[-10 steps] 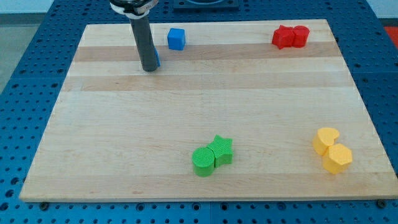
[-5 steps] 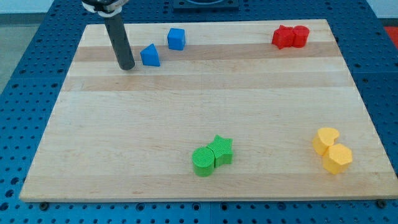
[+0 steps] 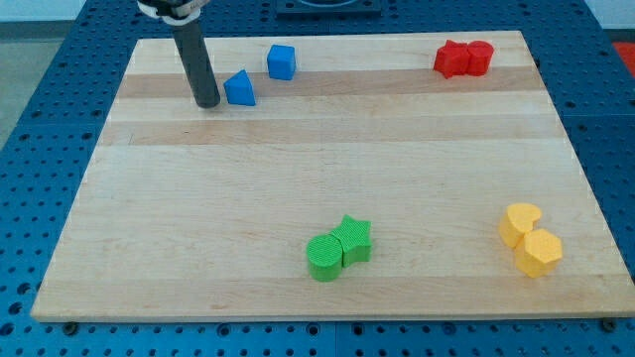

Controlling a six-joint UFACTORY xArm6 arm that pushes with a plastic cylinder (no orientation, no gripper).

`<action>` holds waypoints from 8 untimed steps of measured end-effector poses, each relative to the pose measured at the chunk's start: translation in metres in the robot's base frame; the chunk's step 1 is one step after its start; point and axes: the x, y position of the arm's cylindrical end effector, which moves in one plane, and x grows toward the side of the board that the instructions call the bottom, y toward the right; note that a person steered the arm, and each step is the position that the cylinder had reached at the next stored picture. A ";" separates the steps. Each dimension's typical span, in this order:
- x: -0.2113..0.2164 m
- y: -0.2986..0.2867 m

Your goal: Move the blue triangle below the blue cube

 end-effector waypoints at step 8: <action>-0.036 0.036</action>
